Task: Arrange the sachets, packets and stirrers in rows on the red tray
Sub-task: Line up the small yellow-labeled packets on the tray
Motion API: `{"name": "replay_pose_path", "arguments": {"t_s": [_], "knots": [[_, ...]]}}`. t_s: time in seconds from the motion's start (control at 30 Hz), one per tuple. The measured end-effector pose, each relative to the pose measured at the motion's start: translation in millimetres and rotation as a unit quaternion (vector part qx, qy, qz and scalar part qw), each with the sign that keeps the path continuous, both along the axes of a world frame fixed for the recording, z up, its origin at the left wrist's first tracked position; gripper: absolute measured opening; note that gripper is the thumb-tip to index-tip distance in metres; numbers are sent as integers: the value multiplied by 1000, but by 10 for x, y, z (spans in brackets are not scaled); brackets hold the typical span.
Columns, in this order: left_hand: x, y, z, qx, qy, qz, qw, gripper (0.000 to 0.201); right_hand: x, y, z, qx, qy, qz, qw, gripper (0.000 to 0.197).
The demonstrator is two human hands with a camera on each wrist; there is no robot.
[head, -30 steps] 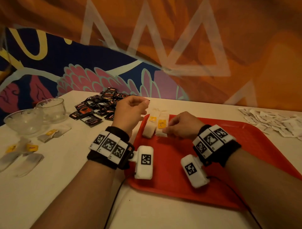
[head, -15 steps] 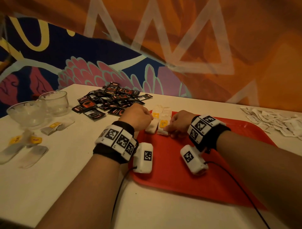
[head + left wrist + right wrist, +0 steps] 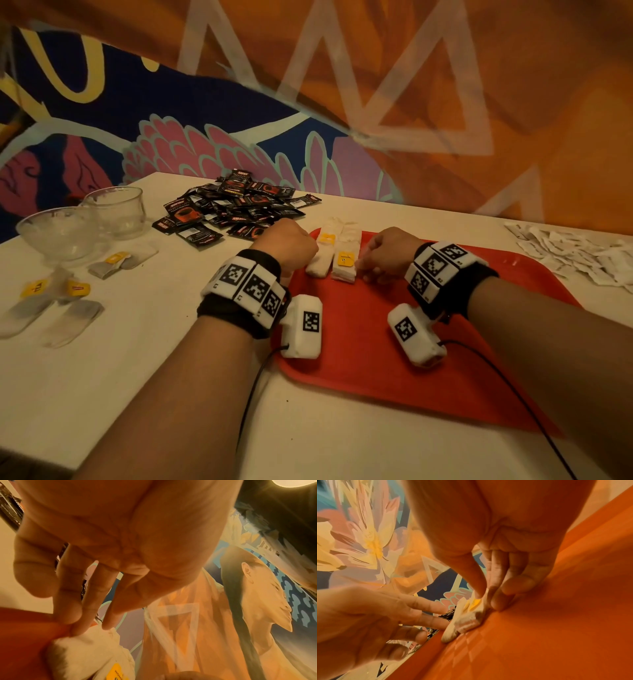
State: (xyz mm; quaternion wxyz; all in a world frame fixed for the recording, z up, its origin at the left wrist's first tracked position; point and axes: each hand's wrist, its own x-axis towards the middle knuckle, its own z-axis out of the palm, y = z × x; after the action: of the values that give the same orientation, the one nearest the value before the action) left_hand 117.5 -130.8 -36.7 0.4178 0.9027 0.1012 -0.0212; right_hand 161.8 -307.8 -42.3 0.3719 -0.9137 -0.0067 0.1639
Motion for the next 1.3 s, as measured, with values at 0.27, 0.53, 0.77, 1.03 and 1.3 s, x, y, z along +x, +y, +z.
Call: {"name": "replay_pose_path", "arguments": {"t_s": [0.27, 0.53, 0.77, 1.03, 1.3], "knots": [[41, -11, -74, -22, -20, 9, 1000, 27, -21, -29, -14, 35, 14, 13, 999, 6], [9, 23, 8, -1, -2, -8, 1000, 27, -34, -75, 22, -1, -19, -4, 1000, 21], [-82, -8, 129, -85, -27, 1, 996, 20, -155, -76, 210, -1, -59, 21, 998, 26], [-393, 386, 411, -10, -53, 7, 998, 13, -361, 146, 340, -37, -115, 91, 988, 20], [-909, 1563, 552, 317, 103, 73, 940, 36, -550, 457, 438, -39, -116, 165, 979, 20]]}}
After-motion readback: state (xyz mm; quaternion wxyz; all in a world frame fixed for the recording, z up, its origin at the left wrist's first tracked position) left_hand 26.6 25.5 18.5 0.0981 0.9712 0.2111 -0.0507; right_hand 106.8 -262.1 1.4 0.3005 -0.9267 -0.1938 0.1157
